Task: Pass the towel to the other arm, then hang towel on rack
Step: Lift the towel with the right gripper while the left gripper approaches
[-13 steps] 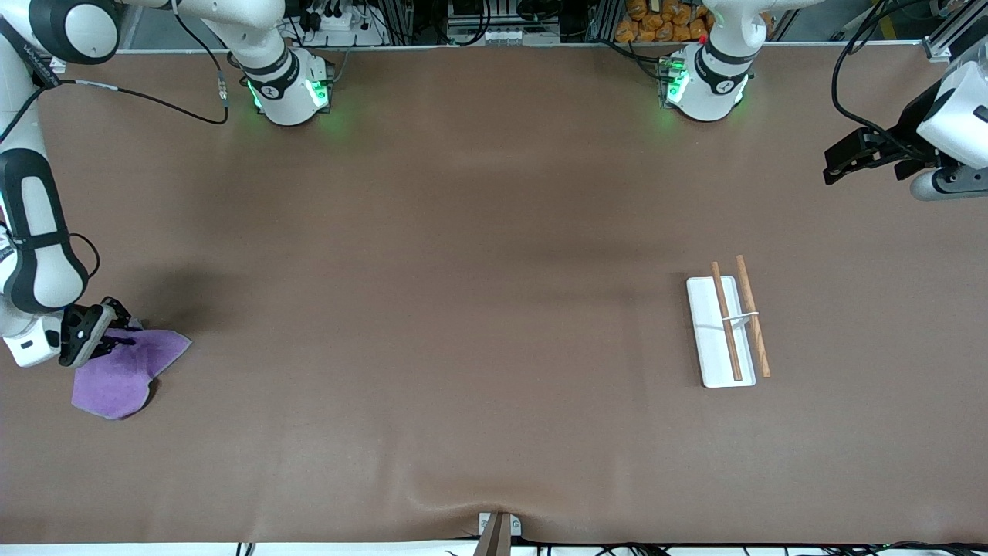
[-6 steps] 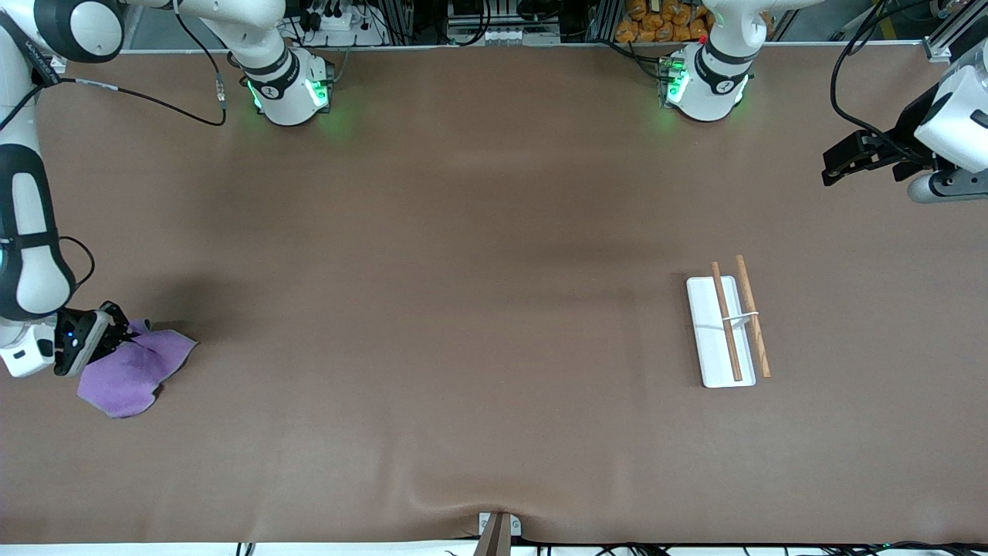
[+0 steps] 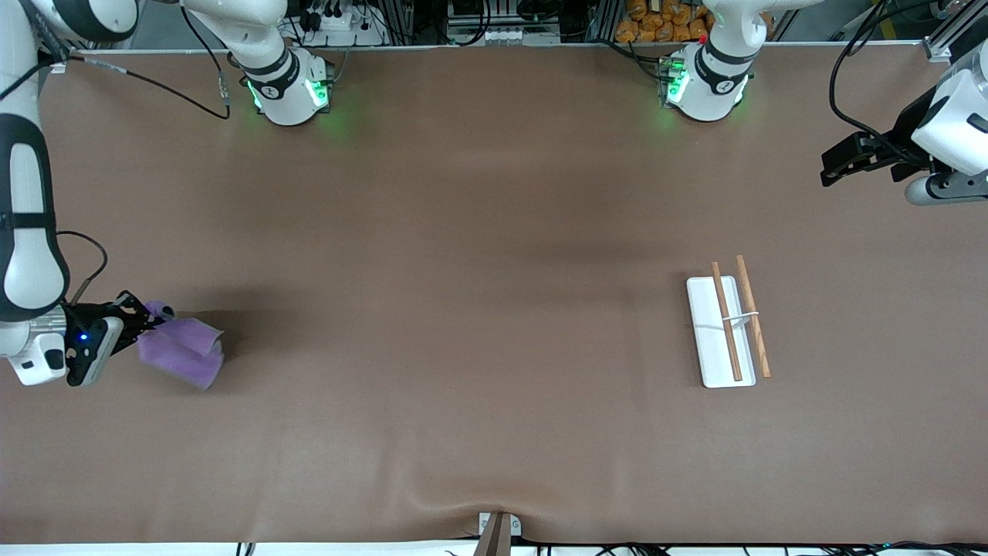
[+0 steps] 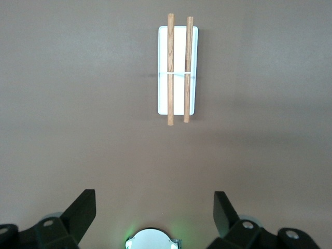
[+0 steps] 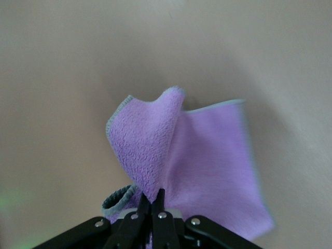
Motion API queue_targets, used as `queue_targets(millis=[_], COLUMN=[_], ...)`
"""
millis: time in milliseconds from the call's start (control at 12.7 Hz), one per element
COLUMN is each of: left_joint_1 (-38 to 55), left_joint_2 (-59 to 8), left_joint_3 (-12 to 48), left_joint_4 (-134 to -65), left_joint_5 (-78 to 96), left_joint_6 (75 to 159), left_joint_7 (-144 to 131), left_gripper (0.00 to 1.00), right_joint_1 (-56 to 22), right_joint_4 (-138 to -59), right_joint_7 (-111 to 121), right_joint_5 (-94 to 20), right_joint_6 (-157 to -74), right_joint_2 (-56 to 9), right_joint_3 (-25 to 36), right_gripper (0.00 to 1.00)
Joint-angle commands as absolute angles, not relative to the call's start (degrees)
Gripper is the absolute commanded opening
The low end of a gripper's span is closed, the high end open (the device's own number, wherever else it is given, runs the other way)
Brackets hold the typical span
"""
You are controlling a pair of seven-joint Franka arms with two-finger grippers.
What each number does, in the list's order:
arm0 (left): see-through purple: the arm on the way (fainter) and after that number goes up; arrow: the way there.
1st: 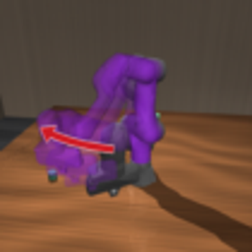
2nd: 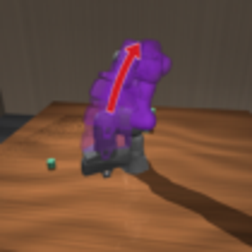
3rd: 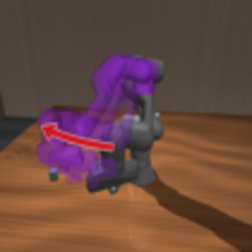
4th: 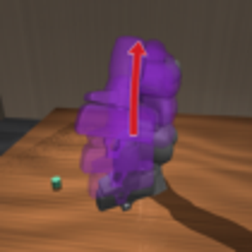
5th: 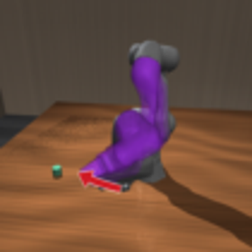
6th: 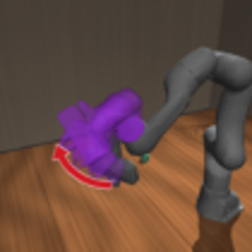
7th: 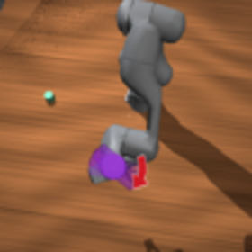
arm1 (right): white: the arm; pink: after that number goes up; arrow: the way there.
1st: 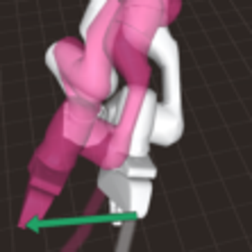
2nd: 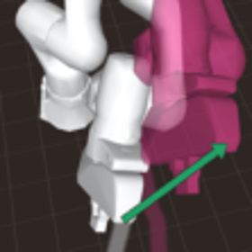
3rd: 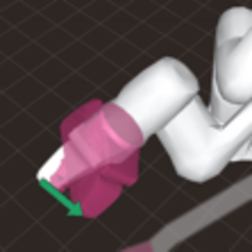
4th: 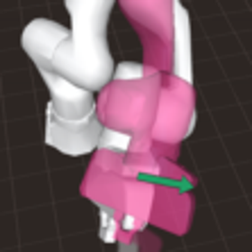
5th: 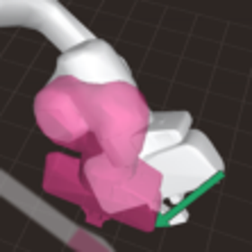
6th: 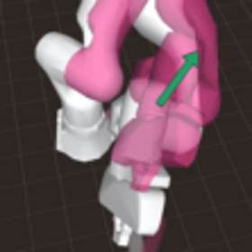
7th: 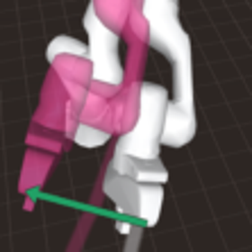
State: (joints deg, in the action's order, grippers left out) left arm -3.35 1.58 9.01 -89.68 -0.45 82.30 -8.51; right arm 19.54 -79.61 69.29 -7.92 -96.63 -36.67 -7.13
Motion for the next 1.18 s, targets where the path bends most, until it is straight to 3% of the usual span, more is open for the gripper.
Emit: queue_targets(millis=[0,550,1100], left_joint_1=[-3.6,-3.6,-3.0], left_joint_2=[0.9,-3.1,-6.3], left_joint_3=[9.3,9.3,9.4], left_joint_4=[-89.6,-89.4,-89.2], left_joint_5=[-1.1,-0.6,4.4], left_joint_6=[82.0,85.1,91.4], left_joint_7=[-7.5,-7.8,-8.7], left_gripper=[1.0,1.0,1.0], right_joint_1=[17.9,11.1,0.9], right_joint_4=[-80.7,-80.7,-80.1], right_joint_7=[59.4,29.8,-4.7], right_joint_5=[-10.0,-10.5,-10.1], right_joint_6=[-93.0,-91.1,-91.8], right_joint_2=[-32.4,-26.6,-24.5], right_joint_3=[-9.7,-16.8,-19.2], right_gripper=[0.0,0.0,0.0])
